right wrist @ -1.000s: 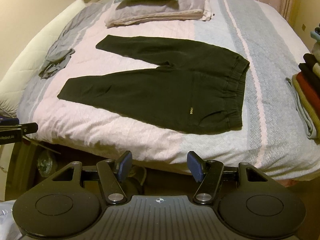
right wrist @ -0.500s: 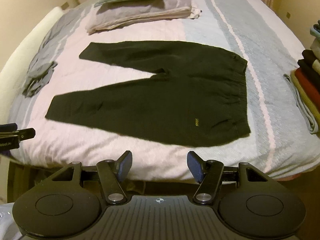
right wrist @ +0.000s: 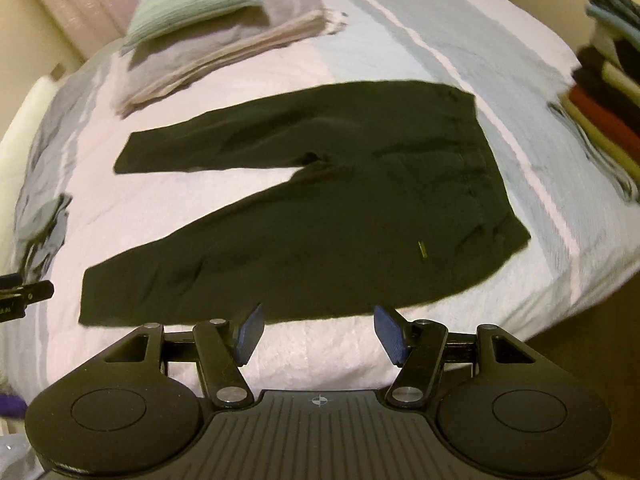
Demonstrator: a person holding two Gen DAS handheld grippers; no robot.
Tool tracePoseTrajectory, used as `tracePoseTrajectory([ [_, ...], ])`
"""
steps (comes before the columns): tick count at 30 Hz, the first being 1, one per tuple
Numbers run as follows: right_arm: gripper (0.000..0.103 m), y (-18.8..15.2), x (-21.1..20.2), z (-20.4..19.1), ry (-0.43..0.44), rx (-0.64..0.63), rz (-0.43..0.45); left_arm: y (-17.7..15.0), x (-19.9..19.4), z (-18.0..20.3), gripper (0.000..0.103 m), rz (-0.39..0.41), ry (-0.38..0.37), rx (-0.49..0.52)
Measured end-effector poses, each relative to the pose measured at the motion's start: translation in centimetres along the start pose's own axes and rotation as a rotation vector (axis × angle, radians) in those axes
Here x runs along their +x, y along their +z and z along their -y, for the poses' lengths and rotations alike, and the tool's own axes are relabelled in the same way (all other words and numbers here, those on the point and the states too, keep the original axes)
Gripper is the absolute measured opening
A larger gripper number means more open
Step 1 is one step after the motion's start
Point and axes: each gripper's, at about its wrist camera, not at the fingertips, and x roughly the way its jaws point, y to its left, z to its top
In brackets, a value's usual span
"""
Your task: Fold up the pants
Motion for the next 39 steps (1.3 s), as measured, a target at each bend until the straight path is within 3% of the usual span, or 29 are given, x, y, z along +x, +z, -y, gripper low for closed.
tracePoseTrajectory([
  [10,0.058,3.4,2.9,2.4,-0.057,0.035,0.038,2.8,5.8,-1.4,0.073,0.004,-0.078,0.041],
  [18,0.058,11.3,11.2,6.1,0.007,-0.086,0.083,7.6,14.1,-1.4,0.073,0.028,-0.104,0.054],
  [22,0.058,17.3,17.8,8.2,0.029,-0.179,0.081,12.4,20.9,0.0,0.072,0.065,-0.131,0.142],
  [27,0.058,25.5,25.6,10.4,0.049,-0.309,0.094,20.2,30.2,2.4,0.063,0.128,-0.183,0.264],
  [32,0.058,32.3,31.5,11.2,0.074,-0.446,0.106,27.1,37.3,4.8,0.058,0.206,-0.169,0.454],
  [35,0.058,35.0,34.3,11.6,0.101,-0.506,0.089,29.5,40.8,5.5,0.058,0.180,-0.169,0.577],
  [39,0.058,37.4,37.5,11.9,0.155,-0.571,0.021,31.6,44.2,4.7,0.057,0.086,-0.205,0.690],
])
